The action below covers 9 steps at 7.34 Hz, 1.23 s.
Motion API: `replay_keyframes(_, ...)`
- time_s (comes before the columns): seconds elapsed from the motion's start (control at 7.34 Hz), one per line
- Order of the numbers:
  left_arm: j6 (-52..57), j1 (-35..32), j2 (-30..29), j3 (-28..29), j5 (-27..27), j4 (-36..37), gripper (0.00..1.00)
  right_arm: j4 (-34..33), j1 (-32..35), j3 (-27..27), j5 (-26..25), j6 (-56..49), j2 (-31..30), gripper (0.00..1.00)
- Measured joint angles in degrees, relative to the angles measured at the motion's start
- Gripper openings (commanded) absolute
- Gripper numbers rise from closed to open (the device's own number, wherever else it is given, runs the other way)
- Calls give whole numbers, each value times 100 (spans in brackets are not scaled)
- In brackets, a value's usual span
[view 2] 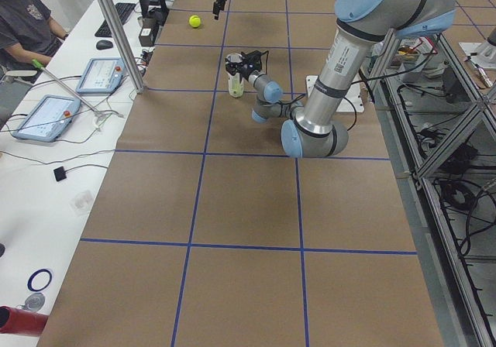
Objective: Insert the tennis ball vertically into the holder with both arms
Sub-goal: 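Move the right gripper to the farther tennis ball and grasp it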
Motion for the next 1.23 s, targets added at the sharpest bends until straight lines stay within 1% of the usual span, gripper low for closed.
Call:
replay_keyframes(0.14,-2,3,0,-4,0,0,91,13,269,-297,176,-432,-12,99)
replay_keyframes(0.27,-2,8,0,-7,0,0,91,45,587,-770,366,-958,-2,99)
replay_keyframes(0.41,-3,11,-2,-11,0,0,91,165,819,-1324,452,-1359,28,99)
replay_keyframes(0.54,-3,13,-4,-15,0,0,92,598,959,-1999,474,-1567,61,99)
replay_keyframes(0.68,-3,14,-5,-16,0,0,92,1309,1029,-2809,470,-1536,174,99)
replay_keyframes(0.82,-3,14,-8,-17,0,0,92,1917,1056,-3547,461,-1198,410,99)
replay_keyframes(0.95,-3,14,-11,-18,0,0,92,2369,1064,-4045,450,-671,612,99)
replay_keyframes(1.23,-3,12,-9,-30,0,0,92,3585,1037,-4861,252,690,821,99)
